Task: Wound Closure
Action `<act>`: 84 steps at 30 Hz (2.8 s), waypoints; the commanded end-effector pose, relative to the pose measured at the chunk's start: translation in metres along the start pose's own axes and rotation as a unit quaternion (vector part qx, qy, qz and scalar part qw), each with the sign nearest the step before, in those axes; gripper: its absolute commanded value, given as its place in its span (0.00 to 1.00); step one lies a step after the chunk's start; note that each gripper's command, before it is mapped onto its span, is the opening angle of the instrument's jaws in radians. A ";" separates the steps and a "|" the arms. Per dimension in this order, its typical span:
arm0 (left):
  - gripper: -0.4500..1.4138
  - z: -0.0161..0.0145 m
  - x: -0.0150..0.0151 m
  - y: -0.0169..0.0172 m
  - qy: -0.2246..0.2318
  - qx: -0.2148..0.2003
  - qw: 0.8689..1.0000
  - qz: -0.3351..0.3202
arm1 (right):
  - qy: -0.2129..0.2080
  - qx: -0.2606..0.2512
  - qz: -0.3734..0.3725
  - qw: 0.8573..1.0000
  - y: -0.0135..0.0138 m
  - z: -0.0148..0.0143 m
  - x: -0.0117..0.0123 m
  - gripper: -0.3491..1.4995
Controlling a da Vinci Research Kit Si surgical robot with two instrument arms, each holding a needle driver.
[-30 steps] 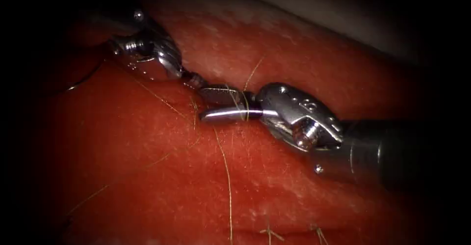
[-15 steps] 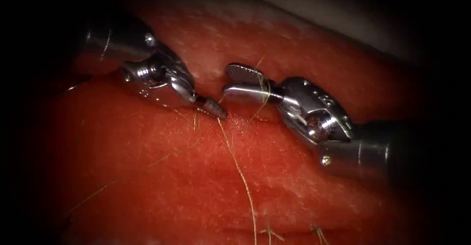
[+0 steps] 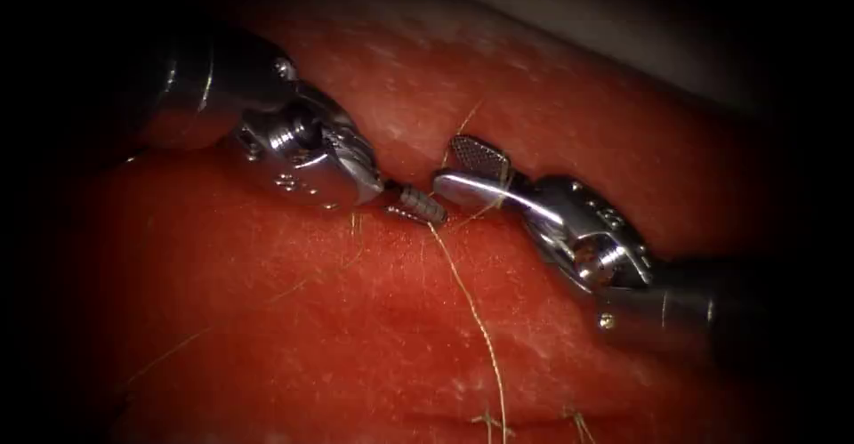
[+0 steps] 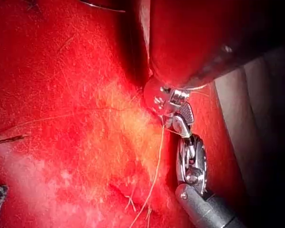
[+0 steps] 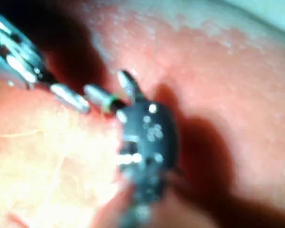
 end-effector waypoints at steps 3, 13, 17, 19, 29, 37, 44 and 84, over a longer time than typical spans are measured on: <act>0.05 0.0011 -0.0005 0.0000 -0.003 -0.001 1.000 -0.019 | 0.012 -0.026 0.001 1.000 0.0004 0.0009 -0.0006 0.57; 0.05 0.0016 -0.0018 -0.0001 -0.006 -0.001 1.000 -0.028 | 0.026 -0.082 0.022 0.996 0.0025 0.0013 -0.0005 0.65; 0.05 0.0018 -0.0026 -0.0001 -0.007 -0.001 1.000 -0.028 | 0.030 -0.099 0.033 0.994 0.0029 0.0016 -0.0005 0.67; 0.05 0.0020 -0.0029 -0.0002 -0.008 0.000 1.000 -0.029 | 0.029 -0.102 0.033 0.994 0.0030 0.0017 -0.0006 0.70; 0.05 0.0024 -0.0033 -0.0005 -0.009 0.000 1.000 -0.030 | 0.034 -0.130 0.039 0.990 0.0043 0.0028 -0.0008 0.75; 0.05 0.0022 -0.0033 -0.0004 -0.007 0.001 1.000 -0.029 | 0.025 -0.105 0.043 0.993 0.0035 0.0034 -0.0006 0.36; 0.05 0.0015 -0.0034 -0.0005 -0.005 0.000 1.000 -0.030 | -0.016 -0.077 0.003 0.997 0.0010 0.0030 -0.0017 0.00; 0.05 -0.0041 -0.0207 -0.0115 -0.152 0.000 0.964 -0.218 | -0.110 -0.024 -0.123 0.986 -0.0087 -0.0008 -0.0049 0.00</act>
